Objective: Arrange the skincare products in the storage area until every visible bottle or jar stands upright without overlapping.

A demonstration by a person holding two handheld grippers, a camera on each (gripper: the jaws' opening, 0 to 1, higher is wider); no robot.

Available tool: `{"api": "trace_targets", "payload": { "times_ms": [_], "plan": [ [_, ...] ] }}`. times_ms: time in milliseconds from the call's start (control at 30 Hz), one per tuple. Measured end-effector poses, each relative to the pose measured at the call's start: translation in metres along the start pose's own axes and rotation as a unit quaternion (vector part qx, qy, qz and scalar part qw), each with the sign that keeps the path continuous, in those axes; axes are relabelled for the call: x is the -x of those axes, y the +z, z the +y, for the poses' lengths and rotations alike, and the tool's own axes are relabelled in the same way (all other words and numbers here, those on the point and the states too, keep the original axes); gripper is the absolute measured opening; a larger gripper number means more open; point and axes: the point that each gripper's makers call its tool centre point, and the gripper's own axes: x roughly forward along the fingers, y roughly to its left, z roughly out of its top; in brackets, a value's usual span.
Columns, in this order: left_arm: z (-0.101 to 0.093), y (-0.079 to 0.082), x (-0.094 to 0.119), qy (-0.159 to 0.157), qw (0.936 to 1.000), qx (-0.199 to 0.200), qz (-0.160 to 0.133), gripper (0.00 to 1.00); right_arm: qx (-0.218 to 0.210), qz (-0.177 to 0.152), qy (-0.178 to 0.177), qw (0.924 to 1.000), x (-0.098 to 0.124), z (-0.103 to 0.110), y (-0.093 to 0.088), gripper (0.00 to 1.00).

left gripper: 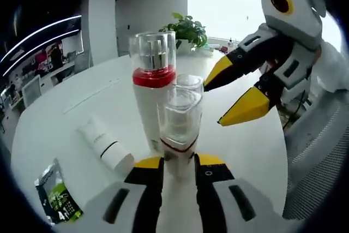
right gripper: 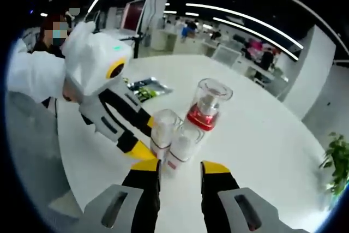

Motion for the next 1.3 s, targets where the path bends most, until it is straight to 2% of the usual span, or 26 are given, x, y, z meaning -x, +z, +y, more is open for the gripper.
{"api": "trace_targets", "payload": {
  "times_ms": [333,433,600,800,1000,1100,1300],
  "plan": [
    [0.007,-0.005,-0.004,0.017,0.9997,0.018,0.007,0.23,0.003,0.003,0.003,1.0,0.0,0.001,-0.001,0.21],
    [0.004,-0.004,-0.003,0.013,0.9998,0.017,0.006,0.22,0.002,0.002,0.001,1.0,0.0,0.0,-0.001,0.22],
    [0.002,-0.001,0.008,0.008,0.9999,0.005,0.005,0.25,-0.006,-0.004,0.001,1.0,0.001,0.0,0.001,0.27],
    [0.015,-0.001,0.023,0.024,0.9997,-0.004,0.008,0.31,-0.005,-0.009,0.002,0.9999,0.001,0.001,0.003,0.39],
    [0.019,0.001,0.039,0.039,0.9992,-0.006,0.009,0.37,-0.017,-0.023,0.008,0.9996,0.002,0.004,0.008,0.47],
    [0.016,0.003,0.047,0.036,0.9993,-0.004,0.011,0.42,-0.021,-0.026,0.01,0.9994,0.003,0.005,0.009,0.51],
    [0.019,0.007,0.068,0.049,0.9987,-0.012,0.006,0.52,-0.03,-0.037,0.02,0.9987,0.004,0.008,0.013,0.55]
  ]
}}
